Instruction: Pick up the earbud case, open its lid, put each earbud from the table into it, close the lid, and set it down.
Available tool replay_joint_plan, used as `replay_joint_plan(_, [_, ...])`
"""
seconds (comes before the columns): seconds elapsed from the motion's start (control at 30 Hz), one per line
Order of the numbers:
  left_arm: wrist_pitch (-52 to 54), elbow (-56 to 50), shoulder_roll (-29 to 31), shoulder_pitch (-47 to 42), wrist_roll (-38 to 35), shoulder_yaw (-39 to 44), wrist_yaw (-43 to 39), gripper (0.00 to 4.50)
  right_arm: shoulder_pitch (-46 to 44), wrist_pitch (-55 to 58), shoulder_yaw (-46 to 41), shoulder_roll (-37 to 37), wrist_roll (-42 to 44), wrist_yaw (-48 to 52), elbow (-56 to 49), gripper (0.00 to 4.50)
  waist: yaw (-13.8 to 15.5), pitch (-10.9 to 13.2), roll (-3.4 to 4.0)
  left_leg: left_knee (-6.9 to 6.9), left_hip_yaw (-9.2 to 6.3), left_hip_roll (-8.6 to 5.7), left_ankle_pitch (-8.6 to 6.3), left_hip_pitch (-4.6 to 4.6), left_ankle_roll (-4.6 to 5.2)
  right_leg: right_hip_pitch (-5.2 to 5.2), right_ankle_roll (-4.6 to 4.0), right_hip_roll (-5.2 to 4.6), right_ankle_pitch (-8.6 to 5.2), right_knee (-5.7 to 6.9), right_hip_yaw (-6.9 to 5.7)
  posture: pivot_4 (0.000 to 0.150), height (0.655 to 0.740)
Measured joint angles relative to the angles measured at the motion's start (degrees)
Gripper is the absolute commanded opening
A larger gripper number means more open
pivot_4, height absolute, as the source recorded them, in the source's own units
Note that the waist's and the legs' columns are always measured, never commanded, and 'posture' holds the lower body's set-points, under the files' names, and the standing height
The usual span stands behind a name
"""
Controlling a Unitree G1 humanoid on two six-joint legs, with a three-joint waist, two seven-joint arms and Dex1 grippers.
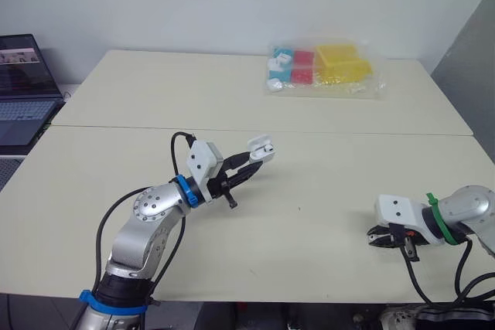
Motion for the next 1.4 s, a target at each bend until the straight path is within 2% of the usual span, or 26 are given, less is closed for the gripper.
replay_joint_plan(0.37, [0.0, -0.1, 0.4, 0.3, 0.0, 0.0, 0.0, 0.78, 3.3, -6.6, -2.8, -4.7, -2.5, 2.8, 4.8, 0.41, 0.0, 0.0, 0.0, 0.0, 0.01, 0.01, 0.0, 0.03, 0.0, 0.0, -0.01, 0.01, 0.0, 0.04, 0.0, 0.15, 0.74])
replay_joint_plan(0.63, [0.1, -0.1, 0.4, 0.3, 0.0, 0.0, 0.0, 0.78, 3.7, -5.4, -4.8, -2.9, -1.8, 3.4, 4.5, 3.26, 0.0, 0.0, 0.0, 0.03, 0.08, 0.0, 0.0, 0.07, 0.0, 0.01, 0.02, 0.01, 0.02, 0.08, 0.05, 0.15, 0.74])
replay_joint_plan(0.8, [0.1, -0.6, 0.4, 1.1, 0.0, -0.2, 0.0, 0.78, 5.6, -3.6, -9.9, -3.2, 1.7, 4.0, 1.9, 3.31, 0.0, 0.0, 0.01, -0.01, 0.04, 0.02, 0.0, 0.06, 0.0, -0.01, 0.0, 0.02, 0.0, 0.09, 0.05, 0.15, 0.74])
replay_joint_plan(0.97, [0.1, -1.3, 0.3, 2.1, 0.0, -0.5, 0.2, 0.78, 13.5, 3.3, -22.3, -5.7, 6.9, 5.7, -8.5, 3.31, 0.2, 0.0, 0.02, 0.0, 0.01, 0.02, 0.0, 0.04, -0.01, 0.02, -0.01, 0.02, -0.01, 0.06, 0.01, 0.15, 0.74])
replay_joint_plan(1.03, [0.1, -1.4, 0.2, 2.6, 0.0, -0.8, 0.3, 0.78, 15.1, 6.1, -23.9, -7.0, 6.3, 4.9, -11.6, 3.31, 0.1, 0.0, 0.02, 0.02, 0.04, 0.01, 0.0, 0.06, -0.01, 0.02, 0.01, -0.02, 0.0, 0.09, 0.04, 0.15, 0.74])
replay_joint_plan(1.17, [0.1, -1.6, 0.1, 3.2, 0.2, -1.0, 0.6, 0.78, 15.2, 14.4, -21.9, -10.7, 1.5, -0.4, -17.4, 3.31, 0.1, 0.0, 0.01, 0.04, 0.04, 0.0, 0.01, 0.12, -0.02, 0.03, 0.01, -0.04, 0.01, 0.13, 0.03, 0.15, 0.74])
replay_joint_plan(1.4, [0.1, -3.5, -0.1, 4.2, 0.9, -2.1, 1.5, 0.78, 9.9, 18.7, -9.6, -11.8, -4.8, -5.1, -19.2, 3.31, 0.0, 0.0, 0.02, 0.0, 0.06, 0.01, 0.01, 0.04, -0.02, -0.02, -0.01, -0.04, -0.01, 0.06, 0.04, 0.15, 0.74])
